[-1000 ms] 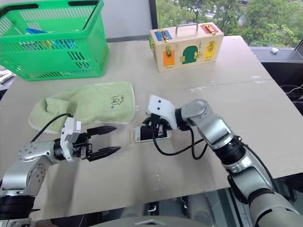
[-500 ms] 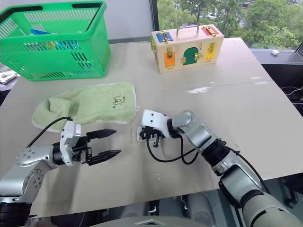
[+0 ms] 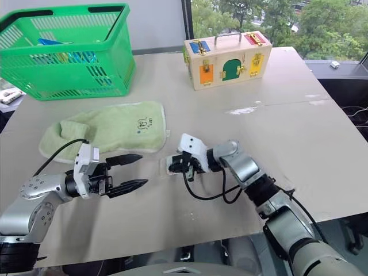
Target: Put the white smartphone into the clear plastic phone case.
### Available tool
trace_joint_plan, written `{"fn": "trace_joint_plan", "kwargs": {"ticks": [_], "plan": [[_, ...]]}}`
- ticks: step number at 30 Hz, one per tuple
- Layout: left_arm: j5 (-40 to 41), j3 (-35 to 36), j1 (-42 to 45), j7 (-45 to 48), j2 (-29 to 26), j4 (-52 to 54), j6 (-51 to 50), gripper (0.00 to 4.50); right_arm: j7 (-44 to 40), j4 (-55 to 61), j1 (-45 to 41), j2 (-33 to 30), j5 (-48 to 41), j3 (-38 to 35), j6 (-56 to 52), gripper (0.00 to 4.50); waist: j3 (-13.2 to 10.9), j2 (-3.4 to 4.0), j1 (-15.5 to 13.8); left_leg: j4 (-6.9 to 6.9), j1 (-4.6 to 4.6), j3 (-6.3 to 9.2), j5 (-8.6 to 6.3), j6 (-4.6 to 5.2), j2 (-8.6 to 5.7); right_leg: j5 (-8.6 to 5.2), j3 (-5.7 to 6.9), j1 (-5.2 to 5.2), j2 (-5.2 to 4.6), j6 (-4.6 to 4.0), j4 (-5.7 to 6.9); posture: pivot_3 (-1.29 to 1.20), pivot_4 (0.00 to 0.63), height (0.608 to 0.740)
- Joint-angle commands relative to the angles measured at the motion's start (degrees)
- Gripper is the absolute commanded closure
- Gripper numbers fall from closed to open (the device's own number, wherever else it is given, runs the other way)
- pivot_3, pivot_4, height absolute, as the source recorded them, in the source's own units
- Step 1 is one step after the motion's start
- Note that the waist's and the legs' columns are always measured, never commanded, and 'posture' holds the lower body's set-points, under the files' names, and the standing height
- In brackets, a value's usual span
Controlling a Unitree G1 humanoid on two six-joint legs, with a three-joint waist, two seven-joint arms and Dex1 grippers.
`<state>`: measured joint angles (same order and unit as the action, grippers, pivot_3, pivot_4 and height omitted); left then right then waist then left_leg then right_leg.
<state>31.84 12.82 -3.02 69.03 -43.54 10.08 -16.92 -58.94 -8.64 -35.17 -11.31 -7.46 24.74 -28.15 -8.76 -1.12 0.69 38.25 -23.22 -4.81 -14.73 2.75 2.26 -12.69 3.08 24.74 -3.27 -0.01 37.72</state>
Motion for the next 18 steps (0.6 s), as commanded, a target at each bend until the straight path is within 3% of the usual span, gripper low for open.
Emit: {"fn": "trace_joint_plan", "kwargs": {"ticks": [1,3,6,13,18], "plan": [[-2.2,-0.7,0.7,-1.5,-0.2,-1.0,1.3,0.18,1.8,13.6,1.2,-2.7,-4.3,-5.8,-5.0,4.45,0.0,0.02,0.0,0.06,-0.2,0.02,0.01,0.0,-0.01,0.01,0.02,0.18,-0.01,0.0,0.01,0.0,0.15,0.74],[-3.2,-1.4,1.2,-1.3,-0.4,-2.2,1.6,0.18,3.0,20.5,2.8,-5.7,-5.3,-7.6,-8.6,4.45,0.0,0.02,0.0,0.14,-0.63,0.09,0.03,-0.01,-0.03,0.02,0.09,0.54,-0.03,0.01,0.05,0.0,0.15,0.74],[-4.1,-2.6,2.1,0.0,-1.1,-4.2,2.2,0.95,5.5,27.6,6.2,-11.6,-3.6,-9.0,-11.2,4.5,0.0,0.0,0.0,0.09,-0.66,0.1,0.02,-0.01,-0.04,0.02,0.14,0.56,-0.02,0.02,0.0,0.0,0.15,0.74],[-8.7,-7.0,5.5,0.1,-0.3,-9.2,5.0,4.35,12.1,34.1,13.0,-19.1,-1.9,-12.3,-14.9,4.5,-0.2,-0.01,0.2,0.07,-0.66,0.07,0.02,0.01,-0.05,-0.1,0.19,0.56,0.06,0.19,-0.04,0.0,0.15,0.74],[-12.5,-9.7,7.9,-1.3,0.7,-13.5,8.2,4.46,14.7,34.2,13.9,-21.1,-0.8,-11.4,-15.5,4.5,-0.2,-0.06,0.0,0.08,-0.6,0.06,0.02,0.01,0.0,-0.13,0.2,0.57,0.18,0.27,0.02,0.0,0.15,0.74]]}}
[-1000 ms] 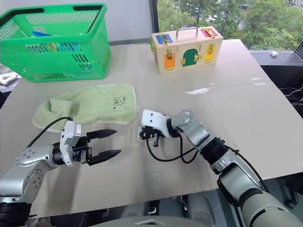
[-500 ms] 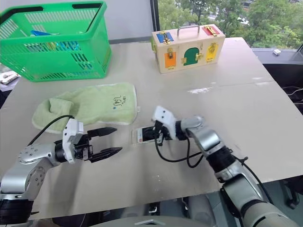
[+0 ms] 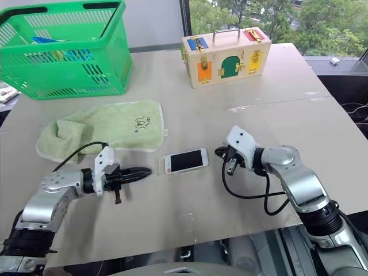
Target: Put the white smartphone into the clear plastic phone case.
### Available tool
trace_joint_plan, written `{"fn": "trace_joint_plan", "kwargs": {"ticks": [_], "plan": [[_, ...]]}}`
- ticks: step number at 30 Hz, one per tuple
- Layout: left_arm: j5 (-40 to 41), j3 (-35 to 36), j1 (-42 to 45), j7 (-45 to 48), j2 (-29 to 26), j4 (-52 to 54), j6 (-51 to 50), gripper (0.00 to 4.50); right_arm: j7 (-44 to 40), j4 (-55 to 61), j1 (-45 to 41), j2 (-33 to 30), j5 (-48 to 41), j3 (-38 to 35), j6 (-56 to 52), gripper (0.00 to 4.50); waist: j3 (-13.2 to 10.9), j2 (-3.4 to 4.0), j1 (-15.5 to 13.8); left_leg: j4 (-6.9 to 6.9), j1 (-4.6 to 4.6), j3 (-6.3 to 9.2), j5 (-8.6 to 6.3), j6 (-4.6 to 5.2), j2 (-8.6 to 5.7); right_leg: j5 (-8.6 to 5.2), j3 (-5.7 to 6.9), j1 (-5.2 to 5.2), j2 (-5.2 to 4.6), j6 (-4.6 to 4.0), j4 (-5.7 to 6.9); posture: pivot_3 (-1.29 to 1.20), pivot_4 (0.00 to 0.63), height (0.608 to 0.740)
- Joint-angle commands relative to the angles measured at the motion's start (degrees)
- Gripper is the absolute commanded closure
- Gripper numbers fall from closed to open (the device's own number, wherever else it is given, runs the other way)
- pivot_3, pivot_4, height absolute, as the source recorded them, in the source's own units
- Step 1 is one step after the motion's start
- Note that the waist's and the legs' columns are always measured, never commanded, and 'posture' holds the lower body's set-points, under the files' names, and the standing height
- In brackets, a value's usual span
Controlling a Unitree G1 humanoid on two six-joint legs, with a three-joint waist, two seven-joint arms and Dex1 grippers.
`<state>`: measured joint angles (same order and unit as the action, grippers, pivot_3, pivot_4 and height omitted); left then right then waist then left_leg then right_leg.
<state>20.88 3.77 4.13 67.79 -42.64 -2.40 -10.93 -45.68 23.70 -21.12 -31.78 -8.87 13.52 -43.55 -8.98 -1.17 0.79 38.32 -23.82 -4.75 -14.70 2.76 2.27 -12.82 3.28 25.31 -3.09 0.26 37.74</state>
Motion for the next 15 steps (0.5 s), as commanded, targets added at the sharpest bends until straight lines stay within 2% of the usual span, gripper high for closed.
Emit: {"fn": "trace_joint_plan", "kwargs": {"ticks": [1,6,11,15], "plan": [[-2.2,-1.0,1.0,0.0,0.0,-1.5,3.0,4.46,2.0,1.6,-0.3,-0.8,1.1,0.2,-0.1,4.5,0.0,0.0,-0.1,0.0,-0.01,0.02,0.0,0.0,0.0,0.0,0.0,0.0,0.0,0.0,0.0,0.0,0.15,0.74],[-2.9,-2.1,1.6,-0.2,0.7,-3.1,4.7,4.46,2.8,-1.2,-2.4,-1.5,4.5,4.6,1.1,4.5,0.0,0.0,-0.4,0.03,-0.01,-0.02,0.0,0.0,-0.02,0.0,0.01,-0.02,-0.03,0.0,0.0,0.0,0.15,0.74],[-3.2,-2.7,2.1,-0.4,1.0,-4.3,5.8,4.46,-0.2,-3.7,-6.3,-0.1,5.1,10.9,1.3,4.5,0.0,0.0,-0.4,0.09,0.02,-0.02,0.01,0.02,-0.03,0.0,0.08,-0.04,-0.04,0.01,0.06,0.0,0.15,0.74],[-3.3,-3.3,2.3,-0.4,1.5,-4.7,6.3,4.46,-2.3,-7.4,-9.5,3.6,3.6,13.4,2.1,4.5,0.0,0.0,-0.6,0.1,0.05,0.01,0.02,0.02,-0.03,0.0,0.12,-0.06,-0.02,0.01,0.1,0.0,0.15,0.74]]}}
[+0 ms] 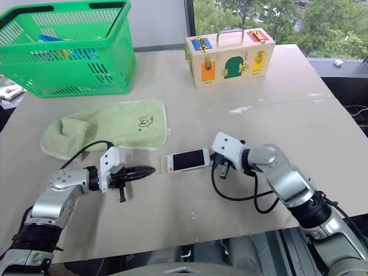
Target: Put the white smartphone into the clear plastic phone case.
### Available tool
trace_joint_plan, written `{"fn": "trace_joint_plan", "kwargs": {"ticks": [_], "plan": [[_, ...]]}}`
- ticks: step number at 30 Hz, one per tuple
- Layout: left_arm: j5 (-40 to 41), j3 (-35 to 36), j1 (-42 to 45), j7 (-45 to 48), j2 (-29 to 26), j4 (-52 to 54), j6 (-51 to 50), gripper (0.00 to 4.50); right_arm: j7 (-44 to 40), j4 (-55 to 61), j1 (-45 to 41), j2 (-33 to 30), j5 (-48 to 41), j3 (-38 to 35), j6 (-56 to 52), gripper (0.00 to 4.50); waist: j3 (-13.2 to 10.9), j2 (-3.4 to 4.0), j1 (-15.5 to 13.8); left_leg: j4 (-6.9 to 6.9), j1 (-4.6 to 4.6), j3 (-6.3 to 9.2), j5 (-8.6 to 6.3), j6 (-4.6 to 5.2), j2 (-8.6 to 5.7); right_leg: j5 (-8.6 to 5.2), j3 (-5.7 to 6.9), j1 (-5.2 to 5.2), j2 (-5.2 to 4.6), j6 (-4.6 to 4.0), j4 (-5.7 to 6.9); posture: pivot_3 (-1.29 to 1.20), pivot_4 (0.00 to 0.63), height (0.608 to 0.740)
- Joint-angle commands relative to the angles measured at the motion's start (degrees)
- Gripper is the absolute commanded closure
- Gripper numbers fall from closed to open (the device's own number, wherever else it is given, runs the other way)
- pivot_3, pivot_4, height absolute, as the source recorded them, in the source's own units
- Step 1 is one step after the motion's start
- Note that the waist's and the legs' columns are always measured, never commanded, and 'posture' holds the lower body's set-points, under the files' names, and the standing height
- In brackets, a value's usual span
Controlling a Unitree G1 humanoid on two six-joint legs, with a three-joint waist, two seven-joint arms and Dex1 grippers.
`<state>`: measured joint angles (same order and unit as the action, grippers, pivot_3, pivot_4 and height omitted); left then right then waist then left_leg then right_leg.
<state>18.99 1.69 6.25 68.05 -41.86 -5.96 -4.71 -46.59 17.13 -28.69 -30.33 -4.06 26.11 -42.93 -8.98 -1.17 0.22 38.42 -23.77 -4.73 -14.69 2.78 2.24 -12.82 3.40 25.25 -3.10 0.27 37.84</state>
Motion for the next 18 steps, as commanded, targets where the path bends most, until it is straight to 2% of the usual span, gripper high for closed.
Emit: {"fn": "trace_joint_plan", "kwargs": {"ticks": [1,12,18], "plan": [[-1.5,-1.5,0.3,-0.6,0.9,-1.1,0.1,4.46,-1.7,-1.9,-2.6,2.8,-1.1,1.2,1.9,4.5,0.0,0.0,-0.1,0.01,0.0,0.0,0.0,0.0,0.0,0.0,0.02,0.0,0.0,0.0,0.01,0.0,0.15,0.74],[-2.3,-2.6,2.7,0.1,2.1,-2.4,-0.1,4.46,-8.6,-10.5,-8.9,6.1,1.3,7.2,7.0,4.5,0.0,0.02,-0.8,0.12,0.07,0.09,0.02,-0.01,0.0,0.01,0.11,-0.11,0.01,-0.02,0.1,0.0,0.15,0.74],[-0.9,-2.9,2.4,0.5,2.9,0.0,-1.8,4.46,-11.9,-13.5,-8.7,8.1,-0.7,4.7,8.3,4.5,0.0,0.04,-0.8,0.12,0.09,0.14,0.06,-0.07,0.04,0.04,0.15,-0.12,0.05,-0.06,0.12,0.0,0.15,0.74]]}}
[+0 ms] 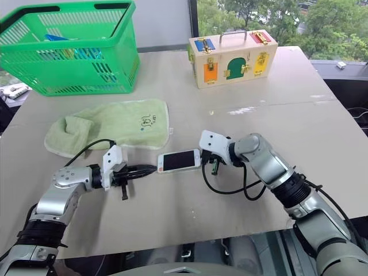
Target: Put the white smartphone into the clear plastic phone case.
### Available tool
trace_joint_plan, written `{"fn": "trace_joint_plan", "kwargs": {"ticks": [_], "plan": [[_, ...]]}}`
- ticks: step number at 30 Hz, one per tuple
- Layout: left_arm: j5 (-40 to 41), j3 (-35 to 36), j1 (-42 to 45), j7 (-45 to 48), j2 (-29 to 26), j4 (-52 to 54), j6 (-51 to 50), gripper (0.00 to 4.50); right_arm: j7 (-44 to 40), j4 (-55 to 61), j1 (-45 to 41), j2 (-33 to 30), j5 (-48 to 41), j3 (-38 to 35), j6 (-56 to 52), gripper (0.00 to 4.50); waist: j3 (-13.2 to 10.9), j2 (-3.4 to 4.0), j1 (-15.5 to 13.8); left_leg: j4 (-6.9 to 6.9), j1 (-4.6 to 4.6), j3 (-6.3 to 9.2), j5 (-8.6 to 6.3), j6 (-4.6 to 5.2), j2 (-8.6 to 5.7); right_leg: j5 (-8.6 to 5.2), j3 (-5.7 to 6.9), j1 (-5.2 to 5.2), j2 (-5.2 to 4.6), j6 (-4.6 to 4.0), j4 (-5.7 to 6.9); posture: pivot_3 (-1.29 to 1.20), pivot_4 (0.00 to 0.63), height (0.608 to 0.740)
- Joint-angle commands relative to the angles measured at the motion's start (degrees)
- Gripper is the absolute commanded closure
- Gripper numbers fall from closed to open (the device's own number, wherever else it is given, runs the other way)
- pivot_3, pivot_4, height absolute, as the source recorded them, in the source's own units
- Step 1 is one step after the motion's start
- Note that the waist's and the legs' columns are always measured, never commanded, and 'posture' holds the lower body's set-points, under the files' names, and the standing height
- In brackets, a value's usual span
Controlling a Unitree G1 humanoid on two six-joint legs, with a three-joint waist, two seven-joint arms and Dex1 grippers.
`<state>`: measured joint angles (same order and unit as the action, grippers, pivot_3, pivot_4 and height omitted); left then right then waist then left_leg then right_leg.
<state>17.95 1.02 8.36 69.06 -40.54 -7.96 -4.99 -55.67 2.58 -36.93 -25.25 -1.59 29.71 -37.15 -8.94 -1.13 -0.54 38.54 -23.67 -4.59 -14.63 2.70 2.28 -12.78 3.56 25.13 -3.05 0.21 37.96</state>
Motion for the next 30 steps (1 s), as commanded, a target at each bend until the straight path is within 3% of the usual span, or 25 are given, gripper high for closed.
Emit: {"fn": "trace_joint_plan", "kwargs": {"ticks": [1,10,13,16,23,30], "plan": [[0.7,-2.0,0.0,-0.6,1.7,3.0,-2.3,4.46,-2.9,0.9,-0.5,2.9,-3.1,0.3,2.6,4.5,0.0,0.0,0.0,0.0,0.0,0.0,0.0,0.0,0.0,0.0,0.01,0.0,0.0,0.0,0.0,0.0,0.15,0.74],[10.6,6.2,-3.1,0.6,0.4,7.1,-9.7,4.46,0.0,7.3,5.3,-9.1,-1.8,-10.2,2.7,4.5,-0.1,-0.06,-0.2,-0.02,-0.26,0.02,-0.01,-0.01,-0.05,0.11,0.09,0.03,-0.1,0.08,-0.25,0.0,0.15,0.74],[14.3,6.2,-2.9,1.7,0.3,11.0,-13.5,4.46,1.5,10.8,7.7,-9.3,-4.7,-14.7,-0.2,4.5,-0.1,-0.1,-0.1,-0.06,-0.26,0.01,-0.01,-0.02,-0.04,0.13,0.08,0.04,-0.08,0.18,-0.28,0.0,0.15,0.74],[12.0,3.4,-2.4,0.1,0.5,12.9,-14.2,4.46,3.1,12.8,8.8,-7.2,-7.7,-17.2,-2.4,4.5,-0.1,-0.1,0.2,-0.12,-0.2,0.02,-0.01,-0.03,-0.01,0.1,0.07,0.04,-0.02,0.23,-0.25,0.0,0.15,0.74],[4.2,-3.1,-0.1,-5.3,1.1,13.1,-14.8,4.46,5.2,13.1,5.7,-2.7,-7.9,-12.4,-4.9,4.5,-0.1,-0.11,0.4,-0.1,-0.11,0.05,0.03,-0.08,0.0,0.1,0.04,0.03,0.16,0.25,-0.13,0.0,0.15,0.74],[2.6,-3.9,-0.3,-6.3,0.2,12.6,-15.5,4.46,5.2,8.7,-0.9,0.7,-7.5,-5.7,-11.1,4.5,-0.1,-0.1,0.9,-0.1,-0.11,0.04,0.03,-0.08,-0.01,0.14,0.02,0.03,0.15,0.18,-0.11,0.0,0.15,0.74]]}}
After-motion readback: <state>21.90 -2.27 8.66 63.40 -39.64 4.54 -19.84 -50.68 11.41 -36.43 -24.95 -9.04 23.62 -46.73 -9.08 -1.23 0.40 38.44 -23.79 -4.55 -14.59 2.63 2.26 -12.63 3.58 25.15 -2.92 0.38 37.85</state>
